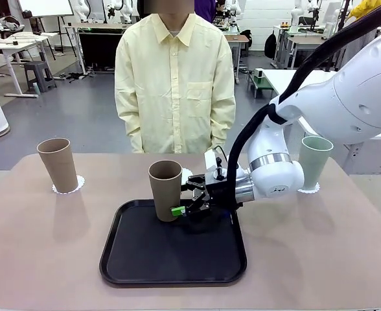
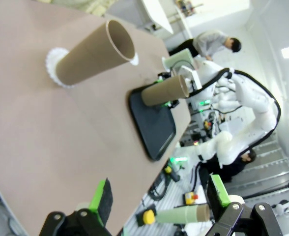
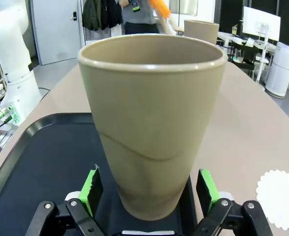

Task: Place coasters on the table and set cups on them.
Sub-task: Take one Reusable plastic cup from the Flat Tray and place it on a coaster set by the human.

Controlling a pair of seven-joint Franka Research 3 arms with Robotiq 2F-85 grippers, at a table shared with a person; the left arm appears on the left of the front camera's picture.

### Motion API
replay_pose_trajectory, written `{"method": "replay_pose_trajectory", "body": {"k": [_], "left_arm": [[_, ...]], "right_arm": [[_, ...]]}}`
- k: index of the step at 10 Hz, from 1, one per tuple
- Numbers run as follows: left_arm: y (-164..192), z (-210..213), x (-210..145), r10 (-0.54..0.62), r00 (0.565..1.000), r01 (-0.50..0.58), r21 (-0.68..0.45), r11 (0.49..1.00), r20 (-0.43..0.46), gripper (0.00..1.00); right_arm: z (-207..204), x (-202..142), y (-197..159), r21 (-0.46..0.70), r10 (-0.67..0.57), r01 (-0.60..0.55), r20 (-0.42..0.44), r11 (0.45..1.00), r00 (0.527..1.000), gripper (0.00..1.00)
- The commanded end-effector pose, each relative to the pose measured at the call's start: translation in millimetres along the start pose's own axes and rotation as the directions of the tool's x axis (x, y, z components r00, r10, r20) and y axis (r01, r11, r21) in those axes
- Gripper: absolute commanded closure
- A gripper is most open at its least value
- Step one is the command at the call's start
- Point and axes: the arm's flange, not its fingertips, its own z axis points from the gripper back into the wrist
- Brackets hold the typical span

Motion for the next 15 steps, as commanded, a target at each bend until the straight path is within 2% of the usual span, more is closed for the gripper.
{"method": "replay_pose_trajectory", "body": {"k": [1, 8, 9, 10, 11, 12, 13, 15], "left_arm": [[-2, 2, 0, 0.005, 1.000, -0.005, 0.000, 1.000, 0.005, 0.00], [-2, 2, 0, 0.005, 1.000, -0.005, 0.000, 1.000, 0.005, 0.00], [-2, 2, 0, 0.005, 1.000, -0.005, 0.000, 1.000, 0.005, 0.00], [-2, 2, 0, 0.005, 1.000, -0.005, 0.000, 1.000, 0.005, 0.00], [-2, 2, 0, 0.005, 1.000, -0.005, 0.000, 1.000, 0.005, 0.00], [-2, 2, 0, 0.005, 1.000, -0.005, 0.000, 1.000, 0.005, 0.00], [-2, 2, 0, 0.005, 1.000, -0.005, 0.000, 1.000, 0.005, 0.00], [-2, 2, 0, 0.005, 1.000, -0.005, 0.000, 1.000, 0.005, 0.00]], "right_arm": [[-13, 3, -6, -0.016, -0.005, 0.005, 0.002, 1.000, 1.000, 0.00], [-38, 11, -17, 0.048, -0.024, 0.023, 0.010, 0.999, 1.000, 0.00], [-37, 10, -16, 0.057, -0.031, 0.030, 0.010, 0.998, 0.999, 0.57], [-37, 11, -17, 0.057, -0.034, 0.033, 0.011, 0.998, 0.999, 0.57], [-36, 11, -15, 0.059, -0.033, 0.033, 0.010, 0.998, 0.999, 1.00], [-34, 17, -11, 0.068, -0.031, 0.030, 0.014, 0.997, 0.999, 0.63], [-32, 23, -6, 0.068, -0.033, 0.032, 0.011, 0.997, 0.999, 1.00], [-15, 60, 5, 0.072, -0.099, 0.099, 0.000, 0.992, 0.995, 1.00]]}}
